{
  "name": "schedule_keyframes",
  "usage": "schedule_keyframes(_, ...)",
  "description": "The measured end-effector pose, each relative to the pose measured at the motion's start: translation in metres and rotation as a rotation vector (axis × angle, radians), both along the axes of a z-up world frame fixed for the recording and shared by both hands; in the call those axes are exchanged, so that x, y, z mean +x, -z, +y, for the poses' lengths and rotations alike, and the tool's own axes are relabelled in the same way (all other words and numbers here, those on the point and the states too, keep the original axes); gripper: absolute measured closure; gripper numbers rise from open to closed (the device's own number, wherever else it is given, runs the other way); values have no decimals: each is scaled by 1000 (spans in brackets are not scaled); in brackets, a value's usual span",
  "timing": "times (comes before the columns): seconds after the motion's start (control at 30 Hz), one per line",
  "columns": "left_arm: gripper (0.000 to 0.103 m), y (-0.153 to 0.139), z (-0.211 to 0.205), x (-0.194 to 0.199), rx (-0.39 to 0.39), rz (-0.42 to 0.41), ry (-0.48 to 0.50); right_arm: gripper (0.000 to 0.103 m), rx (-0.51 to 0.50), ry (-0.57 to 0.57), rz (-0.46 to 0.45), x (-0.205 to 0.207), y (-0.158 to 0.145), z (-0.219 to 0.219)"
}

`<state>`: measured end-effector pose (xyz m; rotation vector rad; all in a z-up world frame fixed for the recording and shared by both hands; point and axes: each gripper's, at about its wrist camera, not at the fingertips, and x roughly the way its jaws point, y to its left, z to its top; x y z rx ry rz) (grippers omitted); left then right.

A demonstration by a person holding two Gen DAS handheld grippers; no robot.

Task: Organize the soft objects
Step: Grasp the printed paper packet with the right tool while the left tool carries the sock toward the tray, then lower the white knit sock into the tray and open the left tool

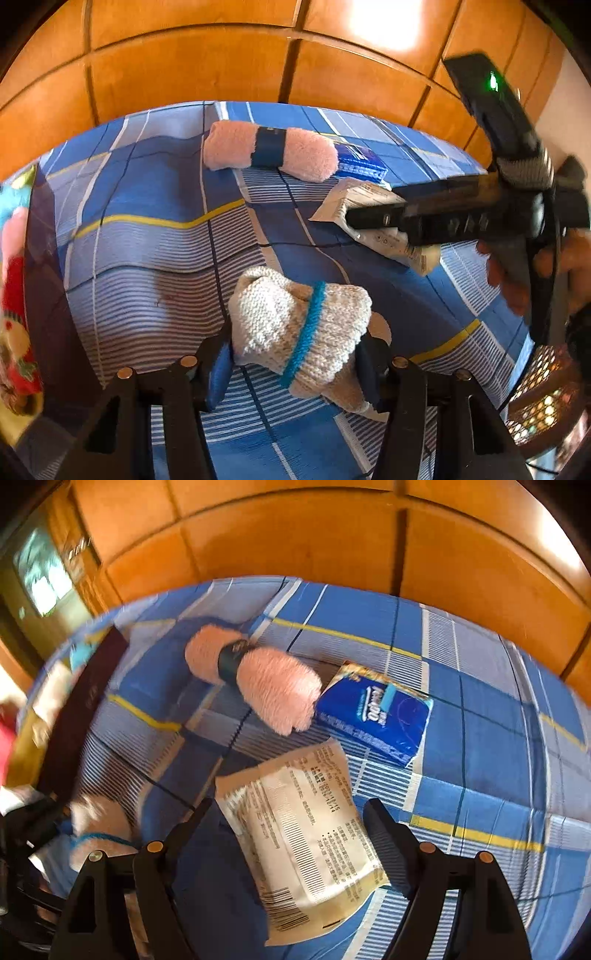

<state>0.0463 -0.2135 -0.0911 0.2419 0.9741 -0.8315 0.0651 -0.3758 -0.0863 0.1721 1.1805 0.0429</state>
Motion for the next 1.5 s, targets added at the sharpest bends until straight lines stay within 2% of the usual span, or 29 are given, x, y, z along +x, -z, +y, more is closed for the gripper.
schedule_keyframes(0.07, 43, 3, 4, 2, -22, 22, -19, 22, -62, -42, 27, 1, 7, 9)
schedule_keyframes(0.17, 42, 4, 6, 3, -24, 26, -28, 40, -119, -43, 7, -3, 8, 13)
schedule_keyframes(0.2, 42, 4, 3, 3, -23, 26, -30, 40, -108, -33, 2, -3, 7, 11)
schedule_keyframes(0.53, 51, 4, 3, -2, -35, -5, -52, 37, -46, 1, 9, 0, 15, 5)
schedule_keyframes(0.6, 51, 1, 4, -4, -29, -13, -58, 37, -59, -9, -1, -2, 15, 7)
schedule_keyframes(0.67, 51, -4, 4, -10, -19, -36, -57, 37, -71, -17, -8, -3, 15, 8)
schedule_keyframes(0.87, 51, -30, 12, -21, -53, -88, -58, 39, -115, -35, -17, -2, 15, 15)
schedule_keyframes(1.0, 51, -46, 24, -24, -71, -96, -89, 39, -98, -27, -12, -2, 15, 12)
schedule_keyframes(1.27, 51, -81, 83, -10, -166, -86, -230, 39, -125, -39, -27, -3, 14, 14)
schedule_keyframes(1.5, 51, -83, 172, 27, -145, -82, -456, 39, -139, -40, -37, -4, 13, 16)
